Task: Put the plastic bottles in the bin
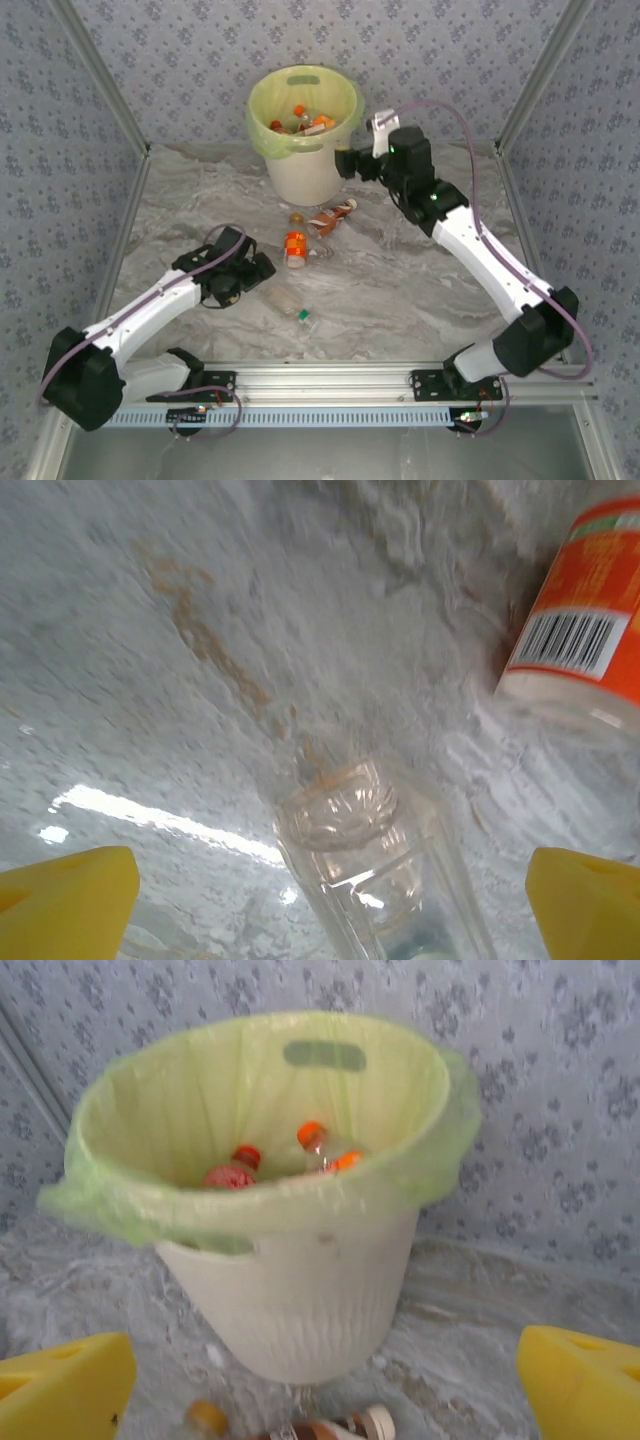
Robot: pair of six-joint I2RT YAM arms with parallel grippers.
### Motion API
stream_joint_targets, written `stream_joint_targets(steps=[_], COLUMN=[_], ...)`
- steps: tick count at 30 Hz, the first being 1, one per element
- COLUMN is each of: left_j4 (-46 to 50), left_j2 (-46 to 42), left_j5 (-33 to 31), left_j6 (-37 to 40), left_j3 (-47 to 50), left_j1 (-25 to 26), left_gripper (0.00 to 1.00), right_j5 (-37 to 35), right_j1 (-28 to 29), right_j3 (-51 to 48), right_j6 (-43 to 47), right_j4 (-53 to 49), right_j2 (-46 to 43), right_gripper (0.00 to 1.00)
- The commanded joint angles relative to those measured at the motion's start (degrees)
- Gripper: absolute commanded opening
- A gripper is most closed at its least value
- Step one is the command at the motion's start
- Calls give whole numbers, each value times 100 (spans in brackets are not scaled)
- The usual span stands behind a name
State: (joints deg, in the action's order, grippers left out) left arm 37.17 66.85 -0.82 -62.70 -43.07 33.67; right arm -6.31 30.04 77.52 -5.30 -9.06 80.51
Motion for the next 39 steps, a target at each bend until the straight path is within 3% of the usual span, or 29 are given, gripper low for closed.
stream_joint_targets(steps=[1, 11, 24, 28, 36, 39], left_j4=[106, 933, 443, 397, 221, 209], left_j2=[316, 1551, 2595, 2772, 2578, 2381], left_j5=[153, 82, 690, 732, 367, 106], left_j6=[-296, -431, -995, -856, -365, -197], left_j3=[-209, -1178, -1132, -1203, -1240, -1175], left_j1=[277, 853, 1072, 1065, 801, 649], left_gripper=[99, 99, 98, 90, 56, 49], right_j5=[50, -285, -519, -564, -600, -568], right_j1=[54, 124, 133, 132, 119, 115], right_j3=[-816, -2316, -2934, -3019, -2928, -2788], right_j6=[-76, -314, -186, -182, -193, -194], right_j4=[333, 330, 106, 146, 350, 421], right_j2=[-521, -1570, -2415, -2462, -2249, -2093], right_gripper=[100, 100, 100, 100, 100, 100])
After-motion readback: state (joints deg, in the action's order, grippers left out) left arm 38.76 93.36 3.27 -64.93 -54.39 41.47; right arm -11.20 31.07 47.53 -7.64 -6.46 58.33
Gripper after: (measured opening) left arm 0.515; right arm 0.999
